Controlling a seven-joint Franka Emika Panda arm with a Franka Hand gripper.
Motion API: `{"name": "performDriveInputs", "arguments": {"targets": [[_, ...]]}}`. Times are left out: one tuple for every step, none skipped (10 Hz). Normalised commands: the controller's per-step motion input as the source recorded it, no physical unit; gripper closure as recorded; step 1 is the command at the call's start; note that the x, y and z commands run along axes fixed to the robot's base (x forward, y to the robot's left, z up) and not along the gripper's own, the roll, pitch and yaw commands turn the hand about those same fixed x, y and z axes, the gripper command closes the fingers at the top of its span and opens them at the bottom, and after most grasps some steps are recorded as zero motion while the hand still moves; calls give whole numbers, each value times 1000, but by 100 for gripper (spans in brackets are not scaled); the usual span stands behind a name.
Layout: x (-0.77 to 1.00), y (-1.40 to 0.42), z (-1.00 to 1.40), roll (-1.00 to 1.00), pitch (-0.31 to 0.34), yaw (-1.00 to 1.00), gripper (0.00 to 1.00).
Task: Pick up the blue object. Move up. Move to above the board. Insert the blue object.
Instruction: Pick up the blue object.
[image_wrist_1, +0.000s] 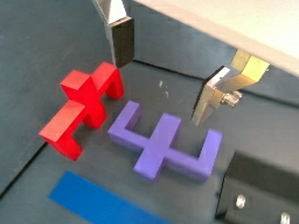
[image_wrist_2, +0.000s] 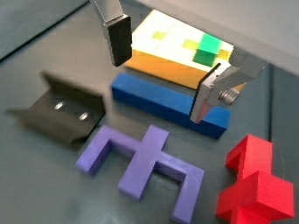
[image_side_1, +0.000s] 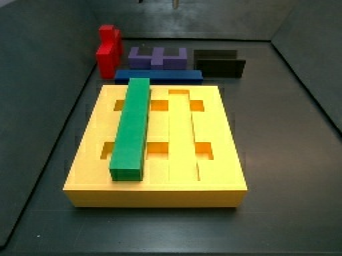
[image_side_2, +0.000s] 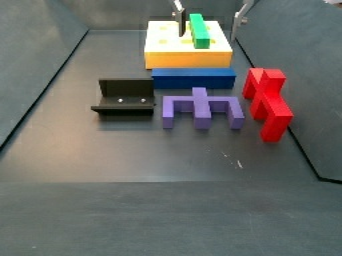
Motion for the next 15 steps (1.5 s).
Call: {"name": "performDriveInputs", "arguments": {"targets": [[0, -343, -166, -29, -21, -811, 0], [0, -323, -300, -4, -23, -746, 0], [0, -203, -320, 69, -36, -554, 0], [0, -297, -163, 286, 0, -340, 0], [0, -254, -240, 346, 0, -306, 0], [129, -171, -320, 247, 0, -337, 0], [40, -94, -300, 74, -27, -469, 0], [29, -40, -294, -64, -59, -643, 0], [0, -3, -300, -163, -99, -814, 0], [0, -14, -217, -190, -119, -911, 0], [0, -60, -171, -153, -140, -960, 0], [0, -57, -160, -146, -100, -963, 0], [0, -89, -129, -123, -77, -963, 0], [0, -83, -146, -111, -27, -969, 0], [0, -86, -154, -94, -24, -980, 0]]}}
